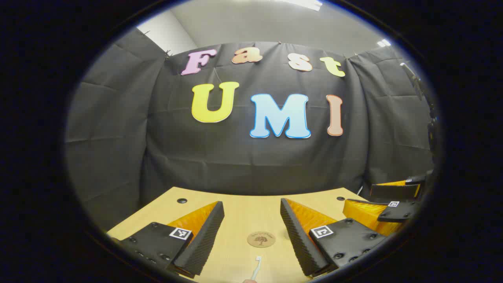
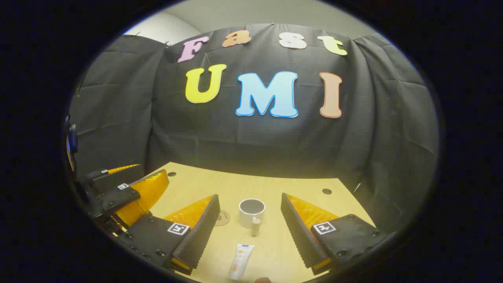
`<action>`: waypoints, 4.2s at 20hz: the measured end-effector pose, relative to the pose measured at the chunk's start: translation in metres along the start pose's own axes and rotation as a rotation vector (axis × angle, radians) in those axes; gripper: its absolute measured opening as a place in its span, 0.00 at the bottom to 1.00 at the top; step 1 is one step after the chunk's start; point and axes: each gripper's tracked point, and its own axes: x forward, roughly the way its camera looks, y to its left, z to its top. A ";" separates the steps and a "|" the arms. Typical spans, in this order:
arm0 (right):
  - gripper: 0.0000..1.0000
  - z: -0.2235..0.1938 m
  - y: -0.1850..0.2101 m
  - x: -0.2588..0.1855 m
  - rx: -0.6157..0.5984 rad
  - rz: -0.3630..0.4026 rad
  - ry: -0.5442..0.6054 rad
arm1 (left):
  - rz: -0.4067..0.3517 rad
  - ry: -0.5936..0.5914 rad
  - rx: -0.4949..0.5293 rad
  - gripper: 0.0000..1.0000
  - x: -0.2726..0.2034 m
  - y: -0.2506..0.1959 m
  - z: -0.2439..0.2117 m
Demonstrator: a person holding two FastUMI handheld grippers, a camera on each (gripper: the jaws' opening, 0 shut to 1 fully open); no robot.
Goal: Put the toothbrush and toothpaste on the desktop into the cup, then pick up the cup and place it on the coaster on the desktop.
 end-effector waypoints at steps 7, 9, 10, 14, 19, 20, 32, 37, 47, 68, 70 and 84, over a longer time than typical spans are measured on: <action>0.99 -0.013 0.002 -0.001 -0.056 -0.008 0.035 | -0.028 0.029 -0.008 0.94 0.004 -0.010 -0.010; 0.99 -0.018 0.003 0.000 -0.055 -0.009 0.048 | -0.043 0.037 -0.006 0.94 0.005 -0.016 -0.013; 0.99 -0.020 0.005 0.001 -0.053 -0.006 0.056 | -0.048 0.043 -0.006 0.94 0.006 -0.016 -0.014; 0.99 -0.032 0.008 0.007 -0.058 0.002 0.097 | -0.060 0.073 -0.012 0.94 0.013 -0.019 -0.023; 0.99 -0.061 0.009 0.026 -0.041 0.017 0.210 | -0.071 0.179 -0.045 0.94 0.027 -0.019 -0.055; 0.99 -0.069 0.010 0.030 -0.029 0.021 0.248 | -0.074 0.209 -0.047 0.94 0.030 -0.019 -0.063; 1.00 -0.156 0.018 0.038 0.060 0.055 0.664 | -0.105 0.784 -0.052 0.95 0.029 -0.027 -0.206; 0.99 -0.180 0.019 0.031 0.064 0.065 0.805 | -0.113 1.007 -0.066 0.96 0.015 -0.032 -0.242; 0.98 -0.223 0.026 0.030 0.094 0.076 1.024 | -0.078 1.349 -0.113 0.96 -0.015 -0.029 -0.285; 0.49 -0.258 0.018 0.034 0.125 0.037 1.179 | -0.046 1.468 0.058 0.34 -0.020 -0.022 -0.309; 0.43 -0.257 0.018 0.030 0.137 0.042 1.179 | -0.042 1.466 0.049 0.36 -0.023 -0.021 -0.310; 0.38 -0.204 0.010 -0.029 0.155 0.148 0.910 | -0.059 1.202 -0.023 0.10 -0.023 -0.018 -0.301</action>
